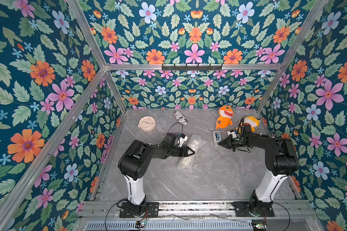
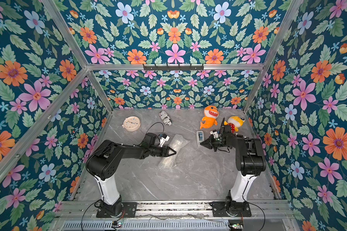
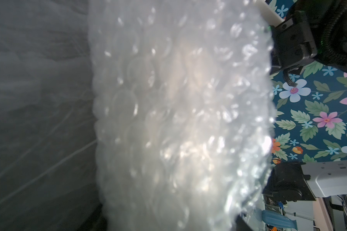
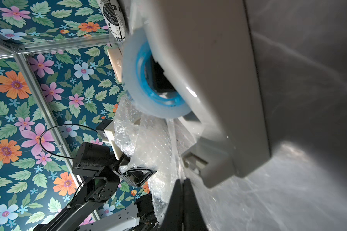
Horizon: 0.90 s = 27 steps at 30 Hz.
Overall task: Wrap vases in bubble wrap
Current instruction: Tear off the tape using the Tape Cutter.
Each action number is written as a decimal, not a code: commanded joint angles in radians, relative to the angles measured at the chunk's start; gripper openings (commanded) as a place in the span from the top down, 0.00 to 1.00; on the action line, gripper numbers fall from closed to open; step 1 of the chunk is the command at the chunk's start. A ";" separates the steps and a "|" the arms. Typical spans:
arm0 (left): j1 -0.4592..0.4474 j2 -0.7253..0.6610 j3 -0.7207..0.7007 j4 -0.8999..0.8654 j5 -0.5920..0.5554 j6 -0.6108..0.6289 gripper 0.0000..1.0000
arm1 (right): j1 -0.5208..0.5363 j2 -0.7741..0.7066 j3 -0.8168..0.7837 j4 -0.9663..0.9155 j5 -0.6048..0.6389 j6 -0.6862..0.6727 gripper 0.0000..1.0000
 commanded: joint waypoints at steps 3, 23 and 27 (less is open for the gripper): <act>-0.001 0.011 -0.010 -0.119 -0.066 -0.001 0.88 | 0.003 -0.017 -0.021 -0.061 0.000 -0.032 1.00; -0.001 0.016 -0.014 -0.114 -0.063 -0.004 0.89 | 0.006 -0.021 -0.082 -0.048 0.028 -0.051 1.00; -0.001 0.016 -0.014 -0.114 -0.063 -0.004 0.88 | 0.007 -0.011 -0.086 -0.038 0.029 -0.049 1.00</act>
